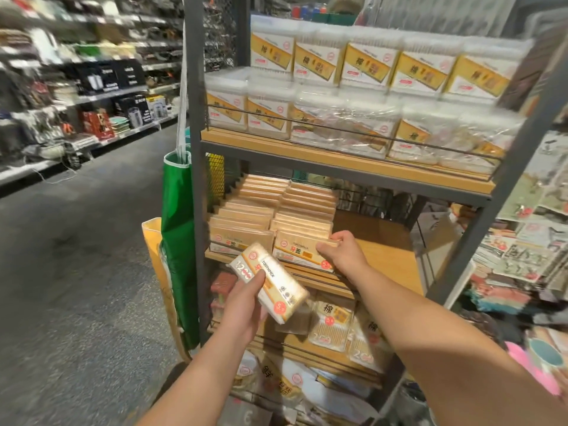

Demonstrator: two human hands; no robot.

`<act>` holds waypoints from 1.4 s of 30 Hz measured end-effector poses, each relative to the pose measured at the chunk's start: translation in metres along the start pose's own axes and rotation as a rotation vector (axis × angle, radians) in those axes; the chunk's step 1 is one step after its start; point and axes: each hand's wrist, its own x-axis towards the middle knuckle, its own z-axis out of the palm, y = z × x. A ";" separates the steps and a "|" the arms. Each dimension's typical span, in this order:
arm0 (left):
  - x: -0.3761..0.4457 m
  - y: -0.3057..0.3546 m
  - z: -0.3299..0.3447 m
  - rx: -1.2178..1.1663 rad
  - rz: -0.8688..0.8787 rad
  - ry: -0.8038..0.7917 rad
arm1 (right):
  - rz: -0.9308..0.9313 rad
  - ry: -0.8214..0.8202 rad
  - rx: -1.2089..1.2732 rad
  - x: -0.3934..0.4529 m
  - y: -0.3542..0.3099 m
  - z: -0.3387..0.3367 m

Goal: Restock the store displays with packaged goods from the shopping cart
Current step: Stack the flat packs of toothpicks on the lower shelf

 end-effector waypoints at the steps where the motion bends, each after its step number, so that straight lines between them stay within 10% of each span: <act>1: 0.000 0.001 0.003 -0.012 -0.004 -0.021 | 0.009 -0.008 0.012 -0.001 0.001 -0.003; 11: 0.001 0.001 0.025 0.019 -0.043 -0.096 | 0.112 -0.233 -0.068 -0.019 -0.003 -0.019; 16: 0.010 0.008 0.033 -0.004 -0.038 -0.073 | -0.018 0.097 0.188 -0.042 -0.017 -0.024; 22: 0.024 0.010 0.068 0.127 0.034 -0.089 | 0.145 -0.386 0.319 -0.072 -0.021 -0.016; 35: 0.078 0.065 0.032 1.383 0.625 0.111 | -0.050 -0.194 -0.035 -0.017 -0.010 -0.047; 42: 0.076 0.058 0.010 1.522 0.685 0.116 | -0.067 -0.056 -0.172 -0.010 0.009 -0.019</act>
